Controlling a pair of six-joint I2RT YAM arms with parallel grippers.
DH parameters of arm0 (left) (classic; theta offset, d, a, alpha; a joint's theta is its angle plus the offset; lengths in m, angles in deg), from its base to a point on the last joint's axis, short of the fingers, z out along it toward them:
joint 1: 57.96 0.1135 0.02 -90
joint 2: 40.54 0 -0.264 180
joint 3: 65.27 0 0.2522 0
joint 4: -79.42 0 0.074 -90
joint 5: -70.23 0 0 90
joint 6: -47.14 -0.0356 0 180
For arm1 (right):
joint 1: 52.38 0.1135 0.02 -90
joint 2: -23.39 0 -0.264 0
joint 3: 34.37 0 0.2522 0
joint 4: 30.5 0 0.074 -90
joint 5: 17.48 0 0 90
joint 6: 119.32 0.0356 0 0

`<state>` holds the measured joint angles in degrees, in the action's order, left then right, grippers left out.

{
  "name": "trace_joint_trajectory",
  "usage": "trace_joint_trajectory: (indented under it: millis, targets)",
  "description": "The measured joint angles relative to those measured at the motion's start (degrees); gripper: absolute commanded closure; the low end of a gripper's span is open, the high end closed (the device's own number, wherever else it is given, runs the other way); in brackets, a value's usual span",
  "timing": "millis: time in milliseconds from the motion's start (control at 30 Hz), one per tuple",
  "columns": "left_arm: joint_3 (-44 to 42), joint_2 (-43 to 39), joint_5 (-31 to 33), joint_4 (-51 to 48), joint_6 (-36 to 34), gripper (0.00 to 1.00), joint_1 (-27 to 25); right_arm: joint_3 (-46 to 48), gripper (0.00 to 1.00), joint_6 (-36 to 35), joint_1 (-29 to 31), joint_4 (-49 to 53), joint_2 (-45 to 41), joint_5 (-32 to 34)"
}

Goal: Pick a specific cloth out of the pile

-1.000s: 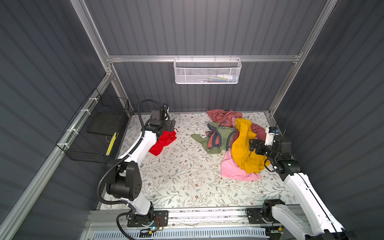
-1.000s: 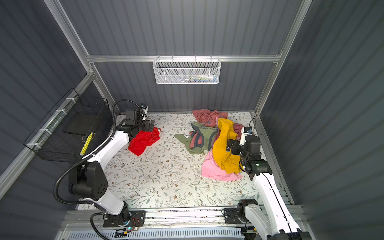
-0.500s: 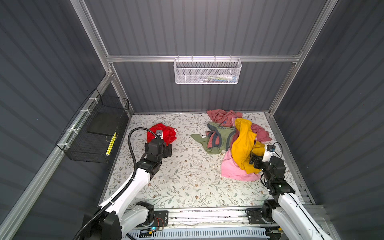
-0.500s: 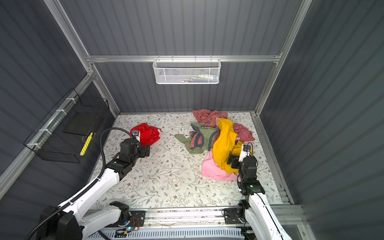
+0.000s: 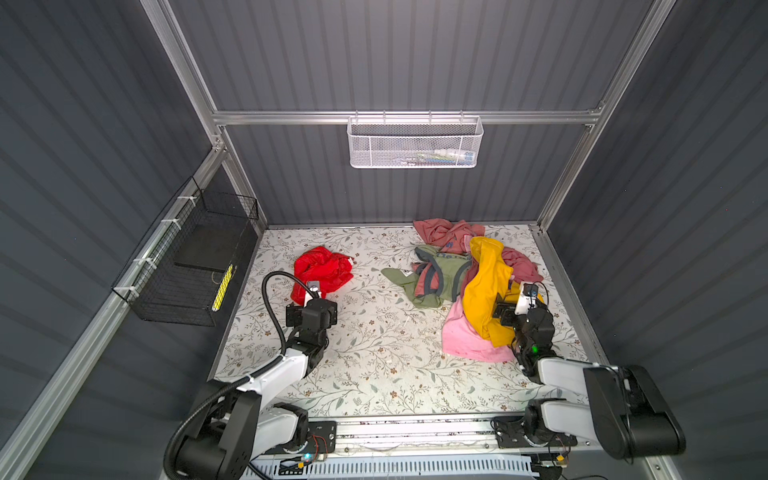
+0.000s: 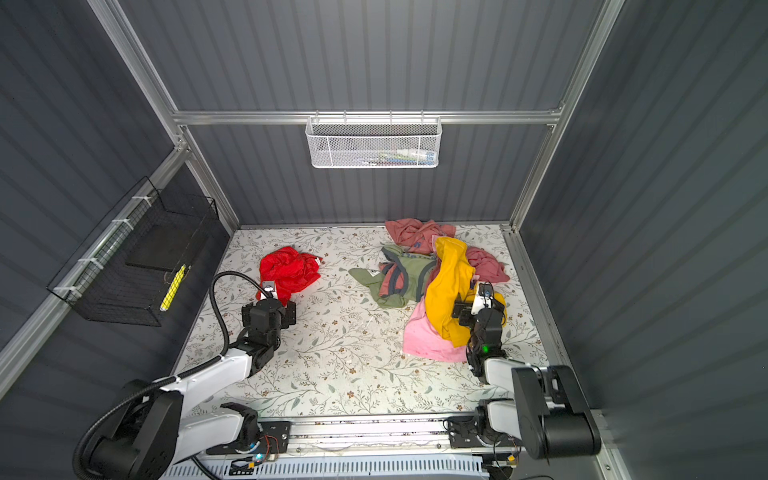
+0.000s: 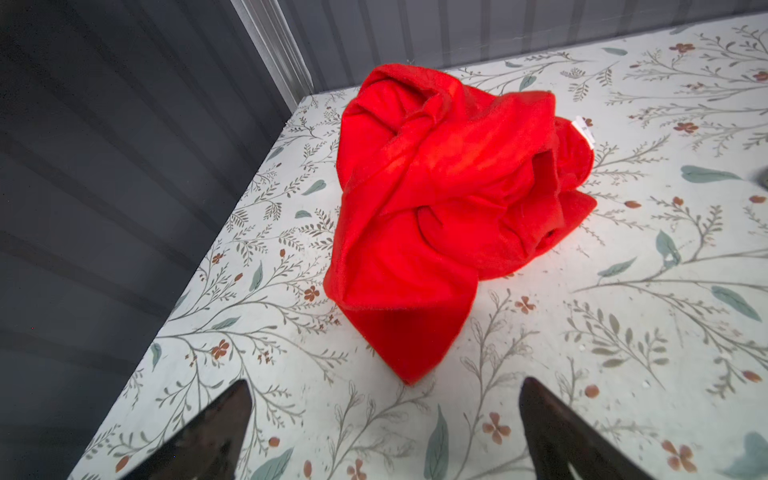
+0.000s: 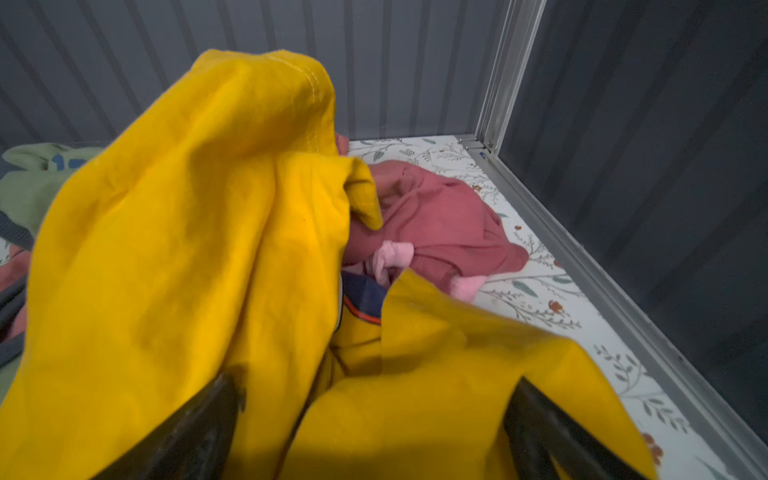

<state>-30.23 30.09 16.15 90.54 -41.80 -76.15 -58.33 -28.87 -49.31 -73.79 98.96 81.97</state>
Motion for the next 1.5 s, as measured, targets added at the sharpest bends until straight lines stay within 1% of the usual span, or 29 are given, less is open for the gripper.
trace_joint_trajectory:
  millis: [167,300,400,433,567,733,1500]
  targets:
    - [-0.76,10.05,-0.66,12.79,-1.11,0.00,3.23,-1.11,0.01,-0.83,-0.85,-8.26,8.52,-0.22]
    - [-0.44,19.30,-1.79,22.25,-2.58,0.00,4.83,-4.35,0.01,-0.24,-2.78,-4.15,8.55,-2.03]
    - [0.37,26.03,-4.13,29.16,-2.60,0.00,6.58,-7.58,0.01,0.94,-5.16,-2.10,8.41,-4.22]
    - [0.92,27.45,-4.83,29.07,-2.49,0.00,7.34,-8.04,0.01,1.20,-5.77,-1.95,8.37,-4.74]
    - [3.08,28.28,-8.83,28.30,-1.84,0.00,10.27,-8.22,0.01,2.08,-6.21,-0.37,8.37,-6.01]
    - [3.96,28.24,-10.56,29.18,-1.42,0.00,11.10,-8.22,0.01,2.16,-6.21,0.57,8.37,-6.73]
    - [3.96,28.24,-11.58,29.18,-1.25,0.00,11.10,-8.22,0.01,2.34,-6.21,1.05,8.37,-6.95]
